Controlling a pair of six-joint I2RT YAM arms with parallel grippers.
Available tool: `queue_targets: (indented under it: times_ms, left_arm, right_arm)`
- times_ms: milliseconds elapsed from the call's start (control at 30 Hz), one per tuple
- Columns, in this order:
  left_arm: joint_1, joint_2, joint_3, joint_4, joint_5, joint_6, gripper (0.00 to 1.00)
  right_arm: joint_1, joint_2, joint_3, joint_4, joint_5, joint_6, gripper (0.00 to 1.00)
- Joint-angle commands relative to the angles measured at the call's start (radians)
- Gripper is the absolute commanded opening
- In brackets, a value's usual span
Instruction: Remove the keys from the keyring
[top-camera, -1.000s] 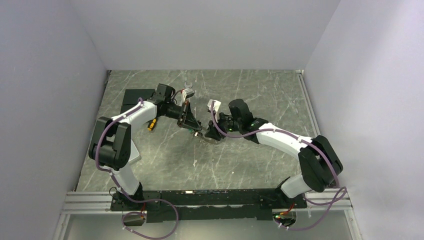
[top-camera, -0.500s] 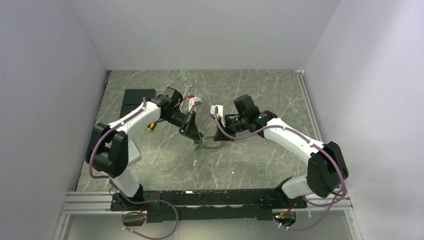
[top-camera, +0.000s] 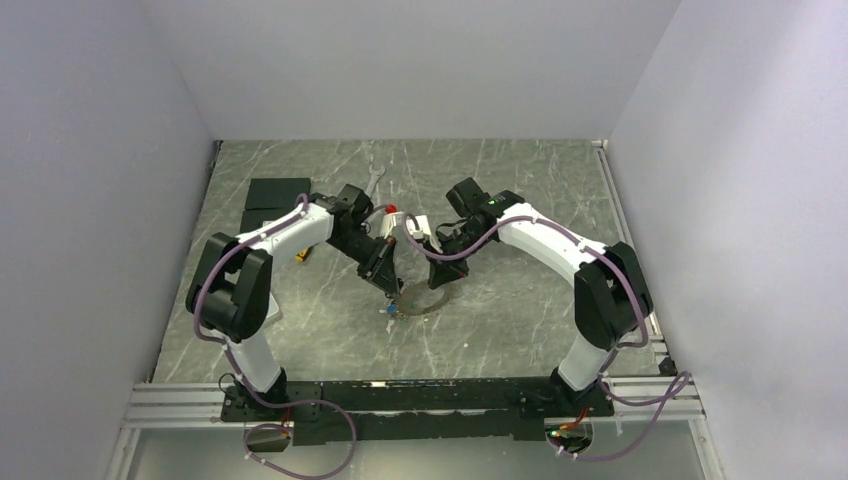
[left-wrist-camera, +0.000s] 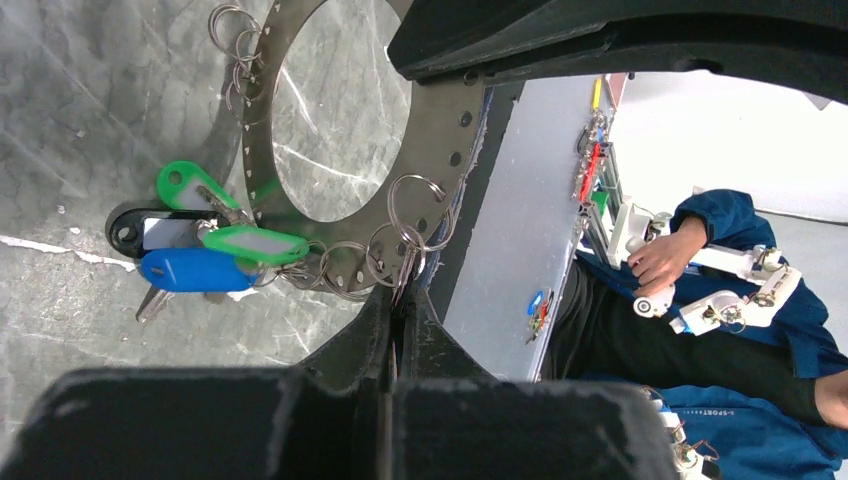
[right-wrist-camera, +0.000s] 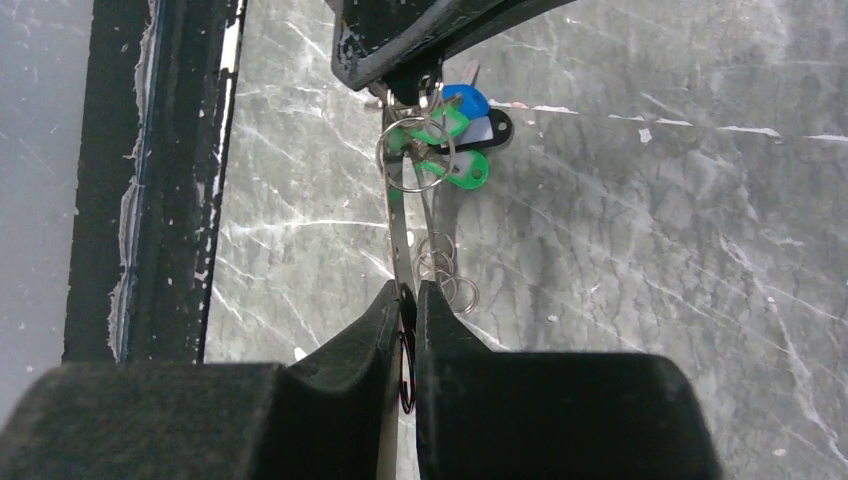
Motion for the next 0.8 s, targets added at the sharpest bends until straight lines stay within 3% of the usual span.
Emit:
queue_targets:
  times_ms: [0,267,600,767]
  left_arm:
    - [-0.008,-0.006,0.006,0.006,0.009,0.029,0.00]
    - [-0.008,-0.032,-0.014,0.022,0.003,0.016,0.00]
    - [-0.008,-0.026,0.006,0.005,0.015,0.027,0.00]
    - [-0.007,-0.029,0.007,-0.014,0.033,0.050,0.00]
  right_arm:
    - [-0.002,0.050,0.049,0.003,0.119,0.001,0.10]
    - [-0.015,0.012,0.017,0.129,0.177,0.097,0.44]
    - [-0.021,-0.180,-0.080,0.308,0.110,0.269,0.51]
    - [-0.005,-0.319,-0.235,0.482,0.022,0.267,0.50]
